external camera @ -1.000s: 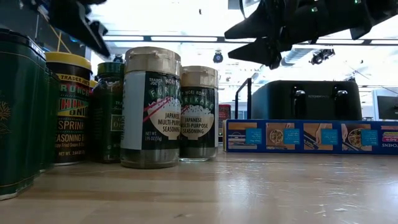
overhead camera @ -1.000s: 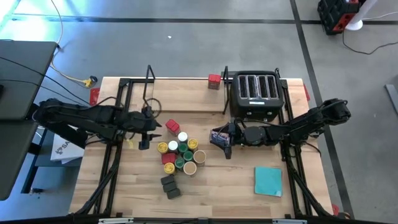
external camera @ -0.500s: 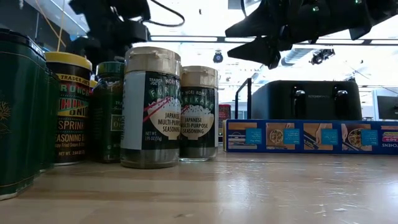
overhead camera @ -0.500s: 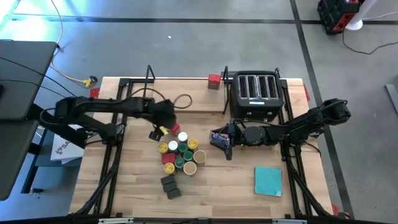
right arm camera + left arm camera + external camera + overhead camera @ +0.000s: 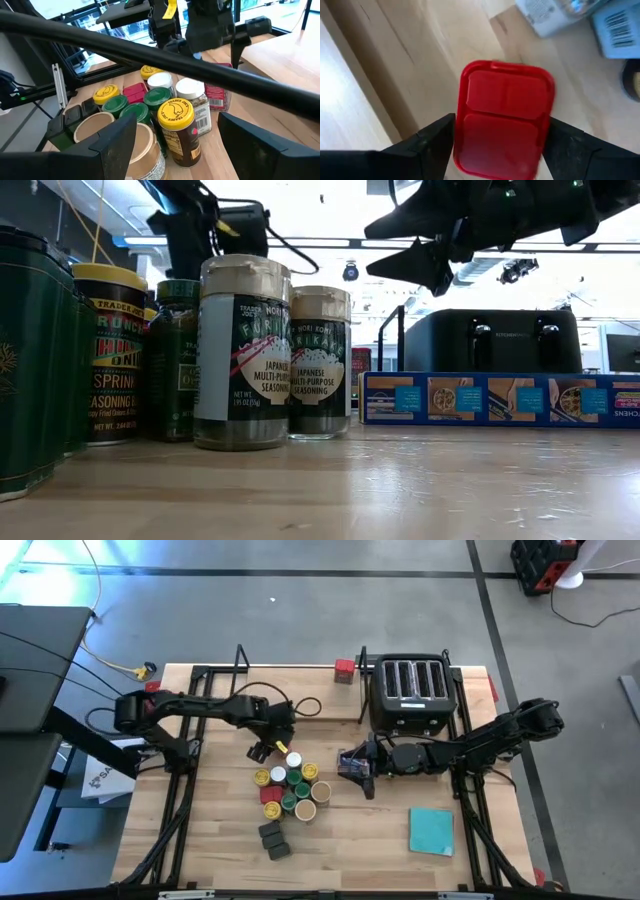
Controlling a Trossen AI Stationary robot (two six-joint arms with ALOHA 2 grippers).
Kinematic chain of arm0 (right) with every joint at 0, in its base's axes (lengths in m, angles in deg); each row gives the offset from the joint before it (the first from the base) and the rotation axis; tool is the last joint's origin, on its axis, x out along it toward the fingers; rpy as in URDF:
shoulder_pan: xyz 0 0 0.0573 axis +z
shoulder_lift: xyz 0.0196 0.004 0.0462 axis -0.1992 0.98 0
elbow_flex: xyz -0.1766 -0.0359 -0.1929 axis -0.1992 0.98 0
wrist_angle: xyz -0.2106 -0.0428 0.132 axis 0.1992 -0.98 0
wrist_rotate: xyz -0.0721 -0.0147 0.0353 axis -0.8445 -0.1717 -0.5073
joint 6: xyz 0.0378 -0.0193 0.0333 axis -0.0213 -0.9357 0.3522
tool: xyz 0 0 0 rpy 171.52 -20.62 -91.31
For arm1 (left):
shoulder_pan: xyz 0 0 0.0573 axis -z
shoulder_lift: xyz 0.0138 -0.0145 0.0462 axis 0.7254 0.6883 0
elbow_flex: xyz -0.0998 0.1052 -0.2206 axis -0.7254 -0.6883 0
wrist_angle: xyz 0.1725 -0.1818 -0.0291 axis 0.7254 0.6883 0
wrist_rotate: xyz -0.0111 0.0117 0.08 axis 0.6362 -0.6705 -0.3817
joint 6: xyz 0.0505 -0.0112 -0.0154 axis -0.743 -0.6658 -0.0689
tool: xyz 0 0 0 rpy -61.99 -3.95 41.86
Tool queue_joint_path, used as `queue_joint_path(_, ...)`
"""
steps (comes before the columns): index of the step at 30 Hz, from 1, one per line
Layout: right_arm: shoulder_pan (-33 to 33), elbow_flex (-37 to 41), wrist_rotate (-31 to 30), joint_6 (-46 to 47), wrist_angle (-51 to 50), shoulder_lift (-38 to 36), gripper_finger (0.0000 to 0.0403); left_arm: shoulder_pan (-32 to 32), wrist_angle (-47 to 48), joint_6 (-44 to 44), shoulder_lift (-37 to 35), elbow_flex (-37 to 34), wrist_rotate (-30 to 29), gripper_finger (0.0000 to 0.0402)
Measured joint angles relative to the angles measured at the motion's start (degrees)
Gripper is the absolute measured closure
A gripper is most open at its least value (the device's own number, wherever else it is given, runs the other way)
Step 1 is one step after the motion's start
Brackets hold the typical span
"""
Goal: Shelf spices
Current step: Put the top red seasoning can on the shelf aligned with the other red seasoning can
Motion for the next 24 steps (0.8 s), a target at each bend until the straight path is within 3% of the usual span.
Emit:
queue_joint_path(6,-0.02,0.00,-0.55,-0.09,0.02,0.00,0.0128,0.02,0.20,1.74,1.47,0.00,-0.70,0.0144)
queue_joint_path(13,0.00,0.00,-1.44,-0.32,0.54,0.00,0.0128,-0.53,0.08,6.29,1.23,1.57,-1.46,0.0200)
queue_joint_path(17,0.02,0.00,-3.46,-0.12,1.70,-0.84,0.0128,-0.63,1.56,10.86,1.21,5.79,-4.28,0.0200)
queue_joint_path(24,0.04,0.00,-5.76,-0.13,-2.76,-7.83,0.0128,-0.80,7.27,16.08,1.18,19.23,-4.68,0.0200)
